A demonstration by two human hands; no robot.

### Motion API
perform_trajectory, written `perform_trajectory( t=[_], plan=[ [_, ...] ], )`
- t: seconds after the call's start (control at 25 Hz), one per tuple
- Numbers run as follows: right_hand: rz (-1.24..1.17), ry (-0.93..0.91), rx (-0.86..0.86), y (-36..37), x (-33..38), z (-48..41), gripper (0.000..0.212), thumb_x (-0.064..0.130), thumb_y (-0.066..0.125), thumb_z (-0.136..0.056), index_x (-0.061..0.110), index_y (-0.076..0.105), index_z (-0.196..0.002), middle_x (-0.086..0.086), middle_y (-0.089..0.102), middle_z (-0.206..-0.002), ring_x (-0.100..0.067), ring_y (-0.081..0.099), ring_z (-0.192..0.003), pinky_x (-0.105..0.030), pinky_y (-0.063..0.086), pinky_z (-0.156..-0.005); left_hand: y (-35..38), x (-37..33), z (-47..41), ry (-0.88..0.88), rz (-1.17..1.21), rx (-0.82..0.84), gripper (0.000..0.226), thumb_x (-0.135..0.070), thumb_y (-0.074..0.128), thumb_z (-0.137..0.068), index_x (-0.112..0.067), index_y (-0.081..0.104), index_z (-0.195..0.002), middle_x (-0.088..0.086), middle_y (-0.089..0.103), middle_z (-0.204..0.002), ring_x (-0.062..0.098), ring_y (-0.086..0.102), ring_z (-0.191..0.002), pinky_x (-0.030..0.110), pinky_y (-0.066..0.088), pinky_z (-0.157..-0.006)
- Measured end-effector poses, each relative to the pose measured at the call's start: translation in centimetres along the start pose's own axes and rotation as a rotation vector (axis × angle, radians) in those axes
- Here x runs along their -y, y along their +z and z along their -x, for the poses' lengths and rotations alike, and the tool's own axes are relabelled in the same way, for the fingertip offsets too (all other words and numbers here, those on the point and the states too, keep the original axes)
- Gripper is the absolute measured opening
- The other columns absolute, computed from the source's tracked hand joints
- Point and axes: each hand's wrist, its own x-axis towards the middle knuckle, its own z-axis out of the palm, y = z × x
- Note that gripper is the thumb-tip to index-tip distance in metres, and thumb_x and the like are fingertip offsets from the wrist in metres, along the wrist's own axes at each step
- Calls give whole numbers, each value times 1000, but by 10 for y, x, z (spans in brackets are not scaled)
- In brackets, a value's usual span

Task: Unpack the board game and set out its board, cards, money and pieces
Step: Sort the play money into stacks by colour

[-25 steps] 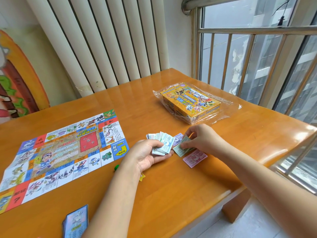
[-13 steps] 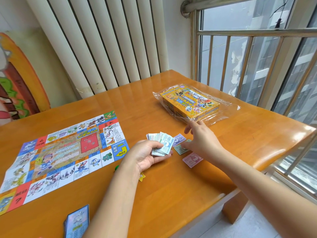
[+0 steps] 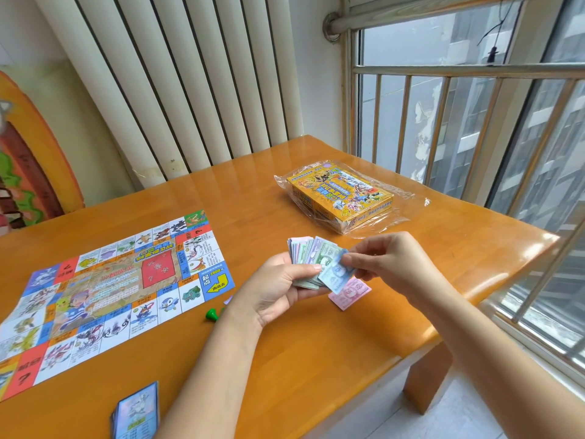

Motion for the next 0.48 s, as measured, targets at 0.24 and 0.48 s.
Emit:
perform_trajectory(
  t=[0.24,0.48],
  plan=[
    [218,145,90,-23,-11,28,21,22,78,-77,4,71,-69,-1,63,-54,-7,50,-44,-19,39,-45,-3,-3,-1,17,69,-44,22,15,43,-89,3,56,-102,16,72,-82,26,72,-69,31,60,-60],
    [713,170,23,-20,-12,36,30,42,79,-72,22,62,-59,7,59,-59,-7,49,-55,-21,33,-48,-4,-2,-1,8,98,-75,22,16,44,-88,4,55,-103,22,69,-87,27,72,-71,30,59,-56]
  ],
)
